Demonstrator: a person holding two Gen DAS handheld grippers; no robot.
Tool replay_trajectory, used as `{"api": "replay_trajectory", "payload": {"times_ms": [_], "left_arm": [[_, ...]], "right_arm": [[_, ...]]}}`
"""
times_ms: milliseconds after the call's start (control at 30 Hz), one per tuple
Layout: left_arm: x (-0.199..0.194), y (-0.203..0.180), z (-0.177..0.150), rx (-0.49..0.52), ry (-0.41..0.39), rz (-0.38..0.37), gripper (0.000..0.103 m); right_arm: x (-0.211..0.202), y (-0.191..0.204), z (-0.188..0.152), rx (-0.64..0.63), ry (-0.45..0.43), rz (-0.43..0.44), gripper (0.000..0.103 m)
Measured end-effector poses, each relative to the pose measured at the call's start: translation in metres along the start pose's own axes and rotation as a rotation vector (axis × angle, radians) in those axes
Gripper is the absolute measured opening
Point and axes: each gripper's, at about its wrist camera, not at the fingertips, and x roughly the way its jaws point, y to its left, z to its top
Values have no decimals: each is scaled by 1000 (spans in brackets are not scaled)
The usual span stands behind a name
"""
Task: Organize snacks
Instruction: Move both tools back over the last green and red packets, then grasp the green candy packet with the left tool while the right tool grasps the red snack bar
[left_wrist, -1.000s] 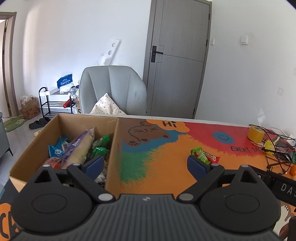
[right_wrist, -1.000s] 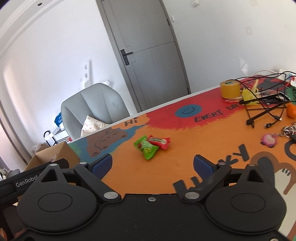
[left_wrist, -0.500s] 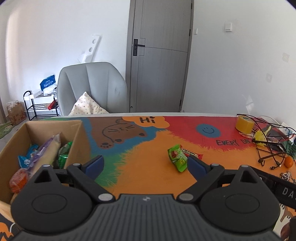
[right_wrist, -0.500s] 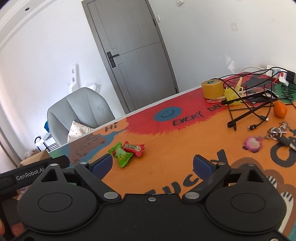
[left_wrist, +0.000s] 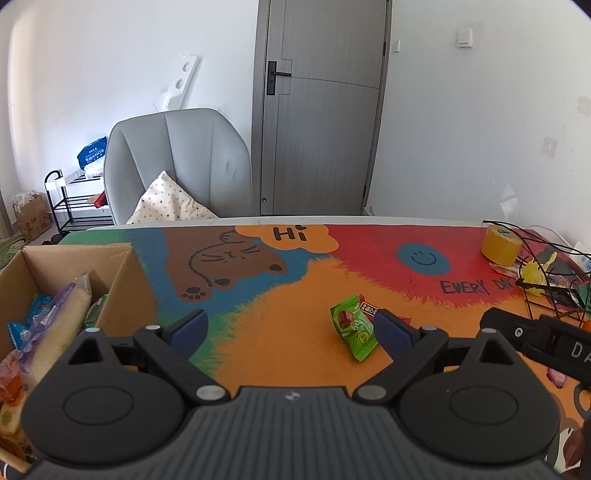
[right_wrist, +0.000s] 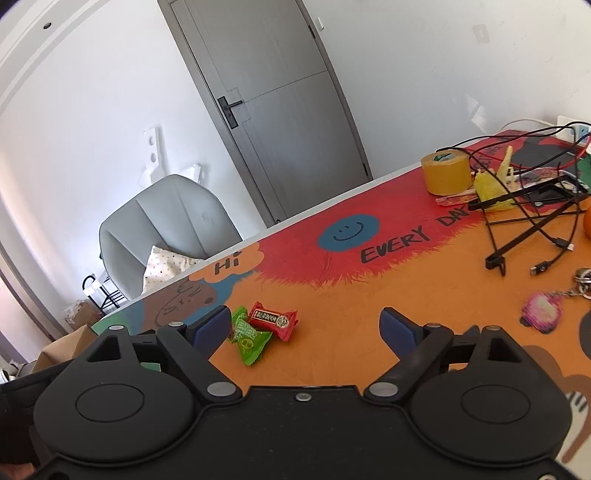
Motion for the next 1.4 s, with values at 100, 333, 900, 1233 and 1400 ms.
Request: {"api": "replay_trajectory", "payload": {"times_ms": [100, 333, 900, 1233, 1400], "left_arm": [[8, -5, 2, 17, 12, 11, 96], [28, -8, 10, 6, 34, 9, 95], [94, -34, 3, 0, 128, -5, 84], [116, -32, -7, -65, 164, -77, 29], [114, -23, -5, -78, 159, -52, 27]], "right_arm": [[9, -1, 6, 7, 13, 11, 87], [30, -2, 17, 15, 31, 29, 83], [79, -21, 22, 59, 97, 29, 77], [99, -21, 19, 42, 139, 20, 77], [108, -9, 15, 7, 155, 28, 77]]}}
